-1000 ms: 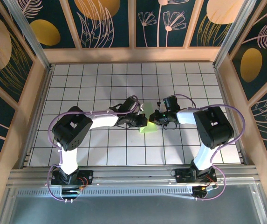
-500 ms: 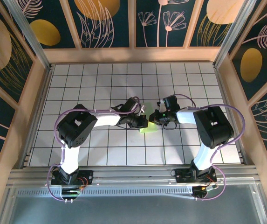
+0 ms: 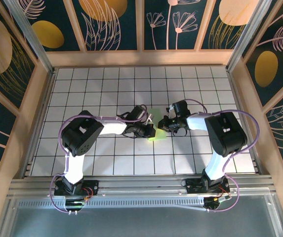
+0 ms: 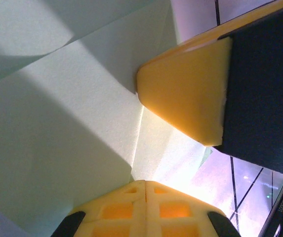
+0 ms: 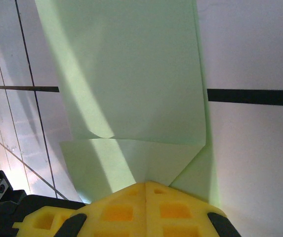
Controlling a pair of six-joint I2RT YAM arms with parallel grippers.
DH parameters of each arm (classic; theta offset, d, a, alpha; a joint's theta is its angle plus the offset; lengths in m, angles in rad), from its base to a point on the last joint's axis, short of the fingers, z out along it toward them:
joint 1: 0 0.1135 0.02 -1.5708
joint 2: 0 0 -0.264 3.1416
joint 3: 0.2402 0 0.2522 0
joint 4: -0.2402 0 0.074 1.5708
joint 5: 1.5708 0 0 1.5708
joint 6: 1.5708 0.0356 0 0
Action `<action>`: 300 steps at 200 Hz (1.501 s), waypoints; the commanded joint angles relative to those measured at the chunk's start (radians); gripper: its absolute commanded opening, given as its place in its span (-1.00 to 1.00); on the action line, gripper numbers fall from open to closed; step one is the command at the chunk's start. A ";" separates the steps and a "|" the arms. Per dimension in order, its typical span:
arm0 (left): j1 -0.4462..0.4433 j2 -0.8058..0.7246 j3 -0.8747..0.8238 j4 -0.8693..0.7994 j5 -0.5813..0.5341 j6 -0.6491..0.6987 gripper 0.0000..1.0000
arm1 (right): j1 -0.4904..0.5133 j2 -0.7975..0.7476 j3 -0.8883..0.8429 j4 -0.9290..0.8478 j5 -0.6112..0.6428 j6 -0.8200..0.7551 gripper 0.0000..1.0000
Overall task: Fold a paper plane with a square sheet of paper (fold left side to right side)
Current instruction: Fold the triangle a second time at the center of the table.
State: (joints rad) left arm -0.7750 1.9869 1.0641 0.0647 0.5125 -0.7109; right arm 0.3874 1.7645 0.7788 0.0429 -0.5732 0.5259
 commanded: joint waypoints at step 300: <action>-0.052 -0.082 -0.177 -0.005 0.036 0.041 -0.91 | -0.001 0.081 -0.001 -0.113 0.121 -0.037 -1.00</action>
State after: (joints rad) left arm -0.8047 1.9141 0.9306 0.1558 0.5159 -0.6662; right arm 0.3874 1.7767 0.7925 0.0319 -0.5812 0.5056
